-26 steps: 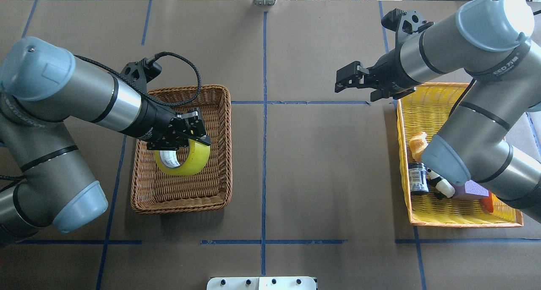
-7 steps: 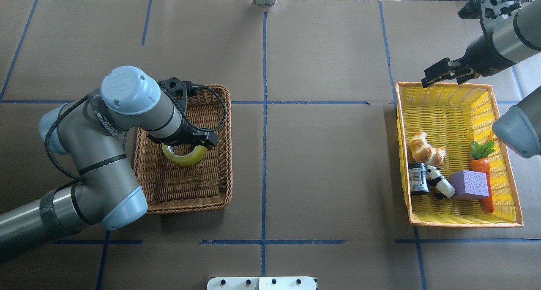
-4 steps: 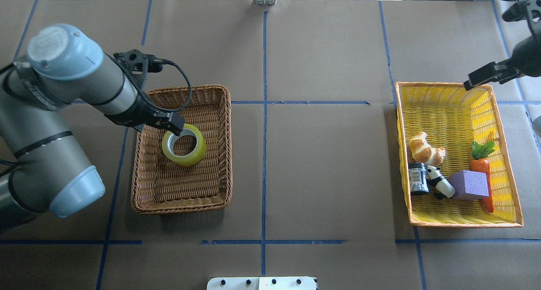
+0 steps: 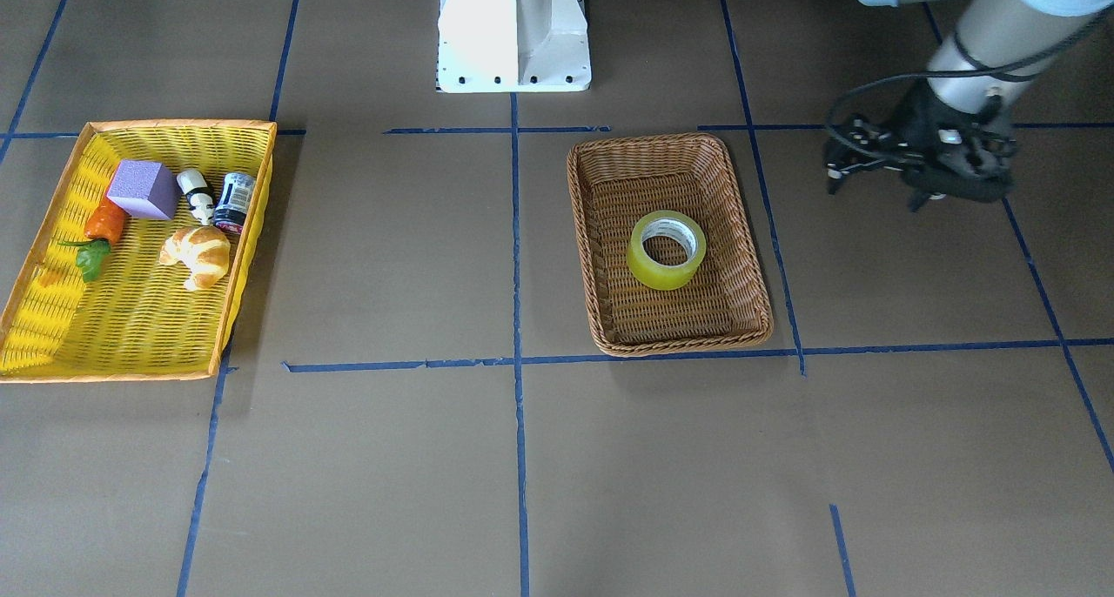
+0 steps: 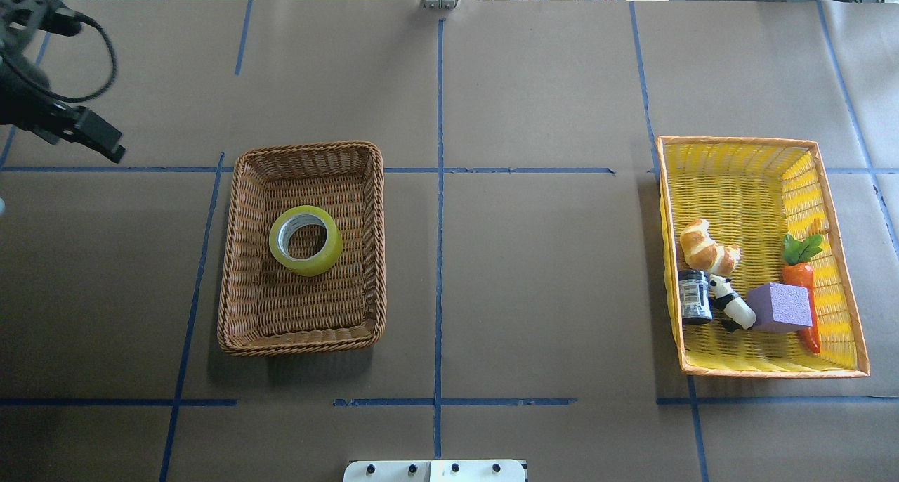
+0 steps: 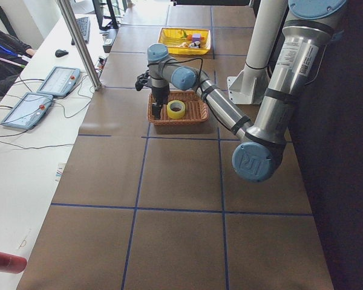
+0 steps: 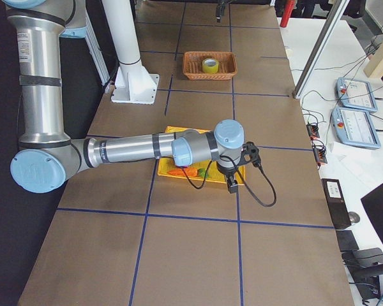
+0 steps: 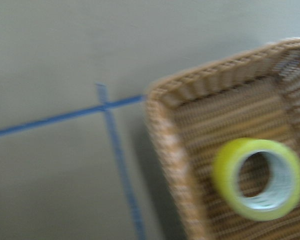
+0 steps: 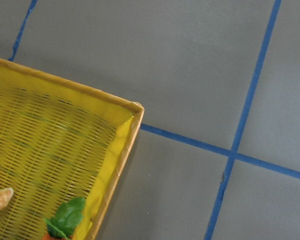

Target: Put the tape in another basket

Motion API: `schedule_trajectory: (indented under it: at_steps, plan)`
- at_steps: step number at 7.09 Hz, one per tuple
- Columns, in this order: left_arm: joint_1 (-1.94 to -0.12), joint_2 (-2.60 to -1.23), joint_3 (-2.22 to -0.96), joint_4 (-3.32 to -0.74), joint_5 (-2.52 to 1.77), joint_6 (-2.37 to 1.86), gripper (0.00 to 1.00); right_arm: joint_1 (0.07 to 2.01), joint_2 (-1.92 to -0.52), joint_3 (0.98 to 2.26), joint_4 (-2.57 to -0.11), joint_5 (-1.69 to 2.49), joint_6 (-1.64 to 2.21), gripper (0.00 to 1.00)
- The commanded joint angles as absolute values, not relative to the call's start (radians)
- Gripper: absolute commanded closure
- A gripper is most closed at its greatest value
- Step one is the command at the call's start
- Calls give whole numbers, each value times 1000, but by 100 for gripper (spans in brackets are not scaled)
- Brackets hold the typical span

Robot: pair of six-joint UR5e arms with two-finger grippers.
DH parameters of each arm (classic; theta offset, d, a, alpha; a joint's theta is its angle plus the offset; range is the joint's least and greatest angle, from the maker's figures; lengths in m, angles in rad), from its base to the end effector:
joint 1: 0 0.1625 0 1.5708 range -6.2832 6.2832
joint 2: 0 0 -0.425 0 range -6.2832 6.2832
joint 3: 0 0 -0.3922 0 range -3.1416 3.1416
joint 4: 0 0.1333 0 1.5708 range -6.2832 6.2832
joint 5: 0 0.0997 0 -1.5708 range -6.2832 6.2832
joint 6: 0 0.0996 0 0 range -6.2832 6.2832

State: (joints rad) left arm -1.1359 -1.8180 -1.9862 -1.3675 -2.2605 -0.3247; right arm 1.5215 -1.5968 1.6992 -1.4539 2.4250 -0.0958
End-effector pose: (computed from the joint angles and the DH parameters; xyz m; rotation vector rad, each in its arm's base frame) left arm 0.1627 -0.5161 0.3580 0.1586 0.7940 0.2625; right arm 0.0340 -0.4929 0.5894 0.2259 -0.8473 -0.2294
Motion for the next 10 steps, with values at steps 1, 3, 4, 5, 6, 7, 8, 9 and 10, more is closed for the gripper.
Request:
schedule_trajectory:
  at_steps: [1,3,4,5,6,7,8,9,10]
  plan:
    - [-1341,-1743,-1840,-1351,-2383,-32,0,1574,-1663,1693,-1442,2436,-138,0]
    - [-1463,-1712,-1697,-1353,-2396,101,0,1572,-1684,1694,-1444,2427,-132,0]
    - [-1510,-1712,-1637,-1358,-2392,147,0,1572,-1680,1654,-1451,2433,-127,0]
    - [-1563,-1712,-1570,-1359,-2391,220,0,1572,-1672,1614,-1454,2442,-124,0]
    - [-1583,-1710,-1548,-1362,-2388,253,0,1569,-1661,1605,-1459,2450,-124,0]
    - [-1595,-1689,-1527,-1365,-2388,261,0,1572,-1651,1603,-1474,2451,-115,0]
    - [-1595,-1630,-1520,-1438,-2390,247,0,1572,-1631,1603,-1506,2451,-115,0]
    - [-1595,-1603,-1508,-1483,-2390,250,0,1572,-1631,1603,-1508,2451,-115,0]
    - [-1595,-1592,-1511,-1483,-2390,249,0,1572,-1631,1608,-1508,2451,-115,0]
